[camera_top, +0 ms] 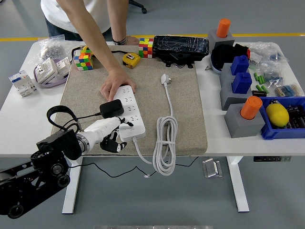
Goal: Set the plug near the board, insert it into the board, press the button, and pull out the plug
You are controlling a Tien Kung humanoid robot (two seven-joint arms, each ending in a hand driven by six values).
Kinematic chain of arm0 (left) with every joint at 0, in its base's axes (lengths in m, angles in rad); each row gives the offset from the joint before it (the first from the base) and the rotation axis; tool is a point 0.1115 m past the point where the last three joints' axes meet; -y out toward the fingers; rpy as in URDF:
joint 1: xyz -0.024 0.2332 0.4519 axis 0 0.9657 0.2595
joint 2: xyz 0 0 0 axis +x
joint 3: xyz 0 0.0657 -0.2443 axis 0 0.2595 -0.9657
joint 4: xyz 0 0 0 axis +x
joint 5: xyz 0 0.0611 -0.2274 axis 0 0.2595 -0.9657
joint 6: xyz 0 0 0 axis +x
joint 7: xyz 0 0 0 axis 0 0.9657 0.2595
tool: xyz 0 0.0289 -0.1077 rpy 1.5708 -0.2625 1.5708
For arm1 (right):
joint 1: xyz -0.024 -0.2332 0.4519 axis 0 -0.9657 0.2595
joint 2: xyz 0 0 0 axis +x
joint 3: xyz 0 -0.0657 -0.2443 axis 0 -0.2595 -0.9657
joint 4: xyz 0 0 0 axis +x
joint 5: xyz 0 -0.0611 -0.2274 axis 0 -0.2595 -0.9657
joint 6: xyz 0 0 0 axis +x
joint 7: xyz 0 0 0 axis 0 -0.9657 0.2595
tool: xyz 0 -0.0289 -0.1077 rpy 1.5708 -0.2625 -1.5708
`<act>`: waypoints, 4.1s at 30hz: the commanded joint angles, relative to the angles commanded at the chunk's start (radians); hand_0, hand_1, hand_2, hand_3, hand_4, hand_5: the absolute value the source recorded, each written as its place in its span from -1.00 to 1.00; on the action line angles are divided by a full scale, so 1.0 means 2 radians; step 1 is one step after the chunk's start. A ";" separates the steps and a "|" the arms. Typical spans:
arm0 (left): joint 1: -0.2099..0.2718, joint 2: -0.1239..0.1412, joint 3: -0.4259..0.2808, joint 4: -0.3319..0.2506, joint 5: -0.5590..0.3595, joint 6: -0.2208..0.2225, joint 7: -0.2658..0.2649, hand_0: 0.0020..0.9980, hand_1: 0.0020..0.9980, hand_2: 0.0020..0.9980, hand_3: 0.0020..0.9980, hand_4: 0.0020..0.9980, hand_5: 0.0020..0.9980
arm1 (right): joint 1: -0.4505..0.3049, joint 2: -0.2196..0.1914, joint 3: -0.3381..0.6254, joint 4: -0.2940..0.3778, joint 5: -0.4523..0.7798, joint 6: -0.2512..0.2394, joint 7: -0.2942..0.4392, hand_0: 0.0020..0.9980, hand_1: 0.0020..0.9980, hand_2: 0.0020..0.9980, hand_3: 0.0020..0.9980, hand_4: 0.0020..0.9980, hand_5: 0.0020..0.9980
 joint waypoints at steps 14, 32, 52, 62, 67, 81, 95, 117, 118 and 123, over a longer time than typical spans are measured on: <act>-0.001 0.000 0.008 0.010 -0.002 0.008 -0.007 -0.87 -0.87 -0.72 0.51 0.29 -0.94 | -0.001 -0.002 -0.002 0.000 0.000 0.000 0.000 0.23 0.36 0.29 0.13 0.95 0.16; -0.004 -0.012 0.013 0.044 0.000 0.020 -0.013 -0.88 -0.87 -0.72 0.52 0.28 -0.93 | -0.003 0.002 0.005 0.001 0.000 0.000 0.000 0.22 0.36 0.29 0.13 0.95 0.17; 0.004 -0.012 -0.009 0.025 -0.103 0.123 -0.116 -0.85 -0.87 -0.75 0.14 0.56 -0.51 | -0.004 0.007 0.009 0.000 -0.001 0.000 0.000 0.22 0.36 0.29 0.13 0.95 0.16; 0.010 -0.014 -0.019 0.031 -0.108 0.148 -0.136 -0.75 -0.82 -0.63 0.10 0.61 -0.43 | -0.003 0.006 0.009 0.001 0.000 0.000 0.000 0.23 0.36 0.29 0.13 0.95 0.16; 0.011 -0.014 -0.020 0.031 -0.106 0.148 -0.135 -0.75 -0.82 -0.63 0.10 0.61 -0.40 | -0.004 0.007 0.009 -0.001 0.001 0.000 -0.001 0.23 0.36 0.29 0.13 0.95 0.16; 0.004 -0.010 -0.005 0.041 -0.090 0.138 -0.118 -0.78 -0.87 -0.65 0.30 0.47 -0.64 | -0.002 0.005 0.003 0.000 0.003 0.000 0.000 0.22 0.36 0.29 0.13 0.95 0.16; 0.002 -0.008 0.008 0.044 -0.052 0.067 -0.043 -0.83 -0.90 -0.71 0.46 0.31 -0.85 | 0.000 0.002 -0.003 0.000 0.004 0.000 0.000 0.22 0.36 0.29 0.13 0.95 0.16; -0.001 -0.015 0.016 0.054 -0.041 0.054 -0.027 -0.85 -0.90 -0.71 0.45 0.32 -0.87 | -0.002 0.004 0.002 0.002 0.003 0.000 0.000 0.22 0.36 0.29 0.13 0.95 0.16; -0.001 -0.015 0.016 0.054 -0.040 0.054 -0.027 -0.85 -0.90 -0.71 0.45 0.32 -0.87 | -0.002 0.004 0.002 0.002 0.003 0.000 0.000 0.22 0.36 0.29 0.13 0.95 0.16; 0.000 -0.016 0.021 0.054 -0.031 0.046 -0.016 -0.85 -0.90 -0.71 0.45 0.33 -0.87 | -0.004 0.006 0.005 0.002 0.003 0.000 -0.001 0.22 0.36 0.29 0.13 0.95 0.16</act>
